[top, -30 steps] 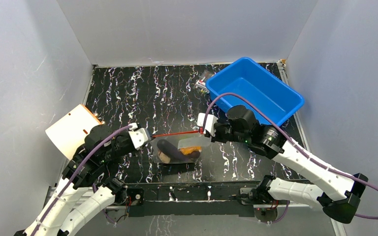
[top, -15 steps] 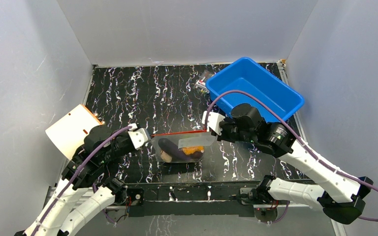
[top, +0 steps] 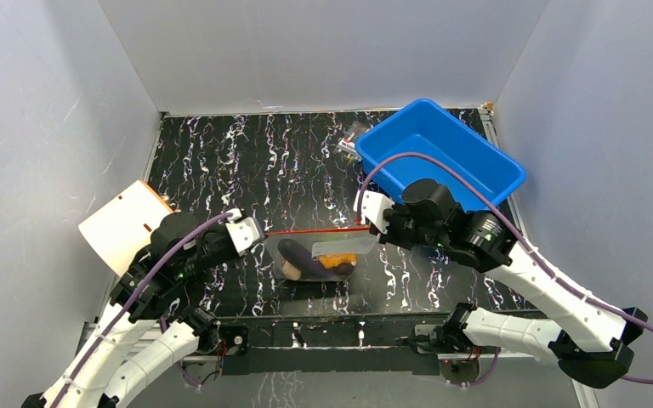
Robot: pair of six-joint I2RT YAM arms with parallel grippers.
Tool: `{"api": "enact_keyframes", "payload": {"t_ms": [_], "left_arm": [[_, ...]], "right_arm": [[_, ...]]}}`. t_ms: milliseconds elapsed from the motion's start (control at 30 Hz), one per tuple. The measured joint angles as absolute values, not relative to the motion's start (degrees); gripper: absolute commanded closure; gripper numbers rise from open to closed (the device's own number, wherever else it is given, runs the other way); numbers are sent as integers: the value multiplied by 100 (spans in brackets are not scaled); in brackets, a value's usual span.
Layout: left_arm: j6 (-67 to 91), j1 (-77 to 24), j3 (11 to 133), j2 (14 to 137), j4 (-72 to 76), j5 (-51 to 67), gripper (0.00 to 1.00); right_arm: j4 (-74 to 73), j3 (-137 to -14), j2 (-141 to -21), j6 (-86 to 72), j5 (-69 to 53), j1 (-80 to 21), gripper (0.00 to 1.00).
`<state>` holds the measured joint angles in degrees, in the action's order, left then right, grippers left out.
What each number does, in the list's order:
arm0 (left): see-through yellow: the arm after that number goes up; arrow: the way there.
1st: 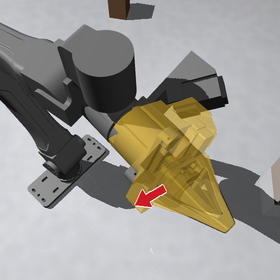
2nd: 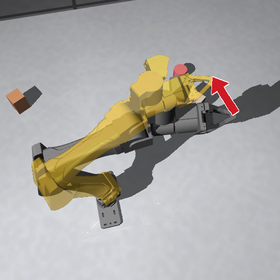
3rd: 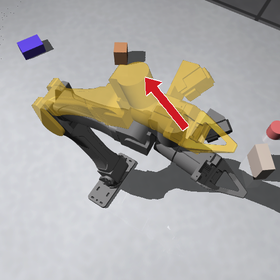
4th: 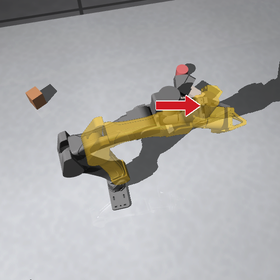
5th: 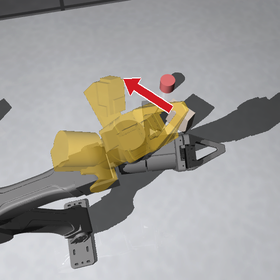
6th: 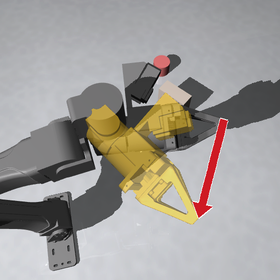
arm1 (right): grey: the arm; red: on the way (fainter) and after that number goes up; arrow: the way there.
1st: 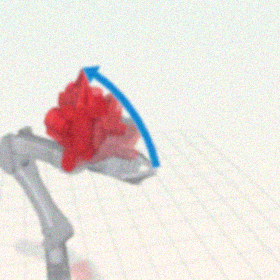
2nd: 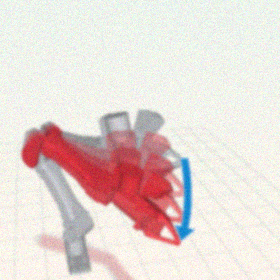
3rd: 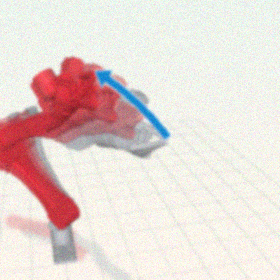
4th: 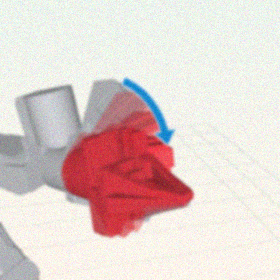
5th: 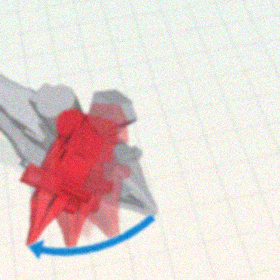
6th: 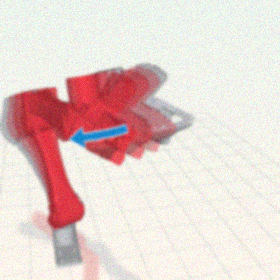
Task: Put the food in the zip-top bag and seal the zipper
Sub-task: Zip the zipper food storage bag at the center of the board, then place the zipper food storage bag at the center of the board.
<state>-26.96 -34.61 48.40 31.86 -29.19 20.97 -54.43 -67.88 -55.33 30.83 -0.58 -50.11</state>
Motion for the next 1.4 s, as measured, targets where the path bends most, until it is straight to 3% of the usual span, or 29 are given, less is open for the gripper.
{"api": "enact_keyframes", "payload": {"t_ms": [67,400,800,933,1300,1400], "left_arm": [[-2639,-3461,4901,3181,-2980,2084,97],[-2386,-3422,5070,2814,-3175,1835,44],[-2156,-3422,5221,3013,-3033,1682,21],[-2010,-3422,5221,2998,-2956,1612,2],[-1479,-3422,5140,2847,-2668,1369,2],[-1229,-3422,5057,2836,-2571,1238,2]], "right_arm": [[-5522,-6871,-5481,2993,-237,-4991,100],[-4668,-6213,-4939,2016,-1693,-4908,100],[-2753,-6034,-6311,1787,-910,-4783,100],[-2104,-6053,-6952,1780,-740,-4423,100],[-873,-6617,-8685,1389,-744,-3496,100],[-709,-6735,-9039,1260,-746,-3393,86]]}}
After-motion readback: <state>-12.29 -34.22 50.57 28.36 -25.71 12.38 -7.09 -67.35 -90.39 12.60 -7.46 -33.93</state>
